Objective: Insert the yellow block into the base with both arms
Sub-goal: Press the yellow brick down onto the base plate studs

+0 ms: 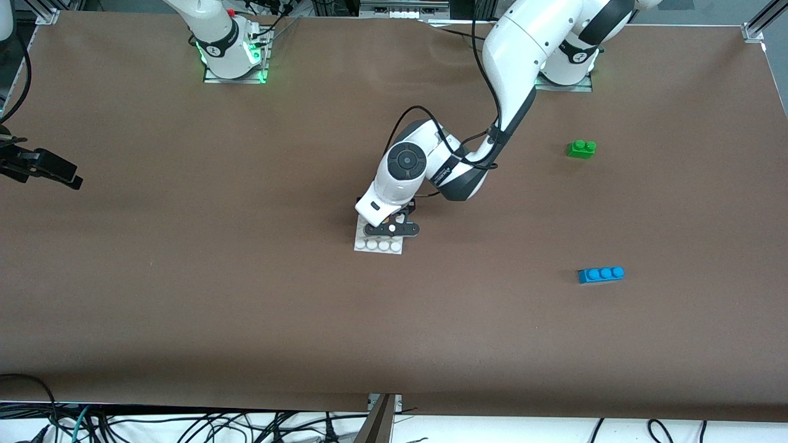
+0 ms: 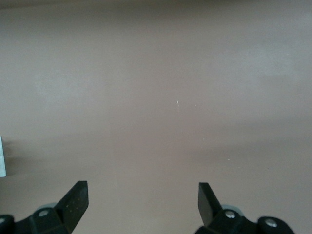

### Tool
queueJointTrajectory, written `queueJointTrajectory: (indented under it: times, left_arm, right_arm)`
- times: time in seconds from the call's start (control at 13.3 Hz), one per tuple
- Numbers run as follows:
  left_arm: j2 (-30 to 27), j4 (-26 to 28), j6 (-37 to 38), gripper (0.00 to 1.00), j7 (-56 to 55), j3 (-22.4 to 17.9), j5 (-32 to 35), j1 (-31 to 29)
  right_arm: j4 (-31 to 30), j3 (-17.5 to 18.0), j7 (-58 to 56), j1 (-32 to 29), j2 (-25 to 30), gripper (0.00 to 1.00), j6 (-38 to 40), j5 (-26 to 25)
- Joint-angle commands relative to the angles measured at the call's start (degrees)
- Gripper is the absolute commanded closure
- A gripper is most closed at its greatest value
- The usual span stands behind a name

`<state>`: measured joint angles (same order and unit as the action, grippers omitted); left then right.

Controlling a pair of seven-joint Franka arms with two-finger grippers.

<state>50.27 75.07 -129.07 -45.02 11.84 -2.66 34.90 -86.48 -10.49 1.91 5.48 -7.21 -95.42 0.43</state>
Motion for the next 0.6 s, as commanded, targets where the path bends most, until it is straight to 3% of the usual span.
queueJointTrajectory:
  times: [0.0,0.53]
  left_arm:
    - [1.2,-2.5,1.4,1.00,1.3,-0.8,0.1,0.7]
    - [2.4,-2.8,0.8,1.00,2.4,-0.8,0.2,0.7]
  right_arm:
    - [-0.5,0.5,-0.7,-0.6,0.7,0.00,0.3,0.5]
    - [-0.5,0.5,-0.7,-0.6,0.7,0.00,0.3,0.5]
